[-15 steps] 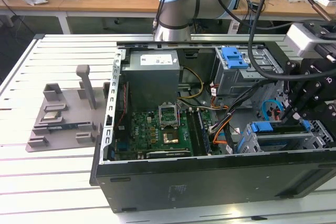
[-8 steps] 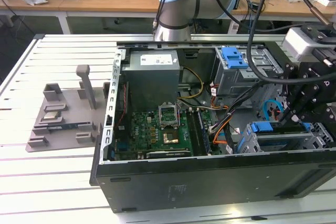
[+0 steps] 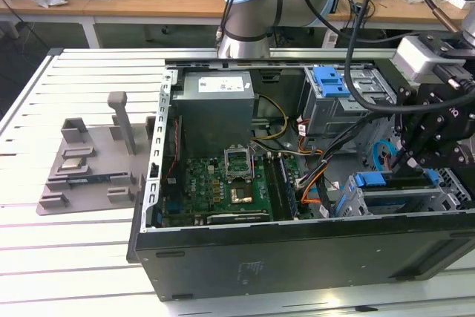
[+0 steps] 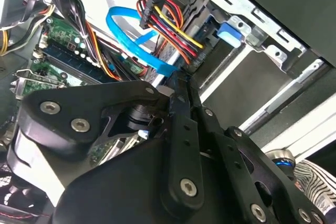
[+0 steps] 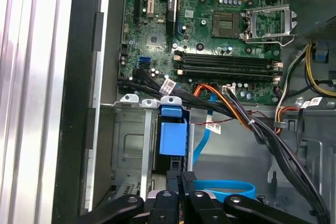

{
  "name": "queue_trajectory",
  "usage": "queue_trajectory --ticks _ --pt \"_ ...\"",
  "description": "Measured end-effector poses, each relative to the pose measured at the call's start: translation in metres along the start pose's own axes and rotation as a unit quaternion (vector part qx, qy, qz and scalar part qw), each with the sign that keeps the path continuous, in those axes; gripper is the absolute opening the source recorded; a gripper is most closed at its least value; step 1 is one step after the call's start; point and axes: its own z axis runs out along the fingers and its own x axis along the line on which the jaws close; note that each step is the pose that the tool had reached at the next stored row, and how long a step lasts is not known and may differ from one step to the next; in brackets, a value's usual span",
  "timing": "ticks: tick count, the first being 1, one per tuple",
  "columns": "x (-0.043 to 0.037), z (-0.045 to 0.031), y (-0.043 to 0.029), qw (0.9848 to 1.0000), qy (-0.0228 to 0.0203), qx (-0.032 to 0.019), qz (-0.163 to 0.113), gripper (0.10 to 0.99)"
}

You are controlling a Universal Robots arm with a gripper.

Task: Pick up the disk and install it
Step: 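Insert the second disk wire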

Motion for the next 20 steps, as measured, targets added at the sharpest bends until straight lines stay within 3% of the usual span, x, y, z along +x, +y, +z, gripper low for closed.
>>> queue_trajectory --ticks 9,10,14,17,18,19,20 --pt "-0.0003 0.0017 -0.0002 1.0000 0.0000 0.0000 0.000 0.169" --pt "-0.0003 0.0016 -0.0002 1.0000 0.0000 0.0000 0.000 0.235" --pt "-0.0005 -0.0125 0.0010 1.0000 -0.0001 0.0000 0.000 0.235" --pt "-0.0027 -0.0189 0.0014 1.0000 -0.0002 0.0000 0.000 0.235" --pt "-0.0041 -0.0215 0.0015 1.0000 0.0000 0.0000 0.000 0.216" --pt "-0.0049 -0.0255 0.0017 1.0000 0.0000 0.0000 0.000 0.106" --pt "-0.0053 -0.0299 0.0021 1.0000 -0.0001 0.0000 0.000 0.106"
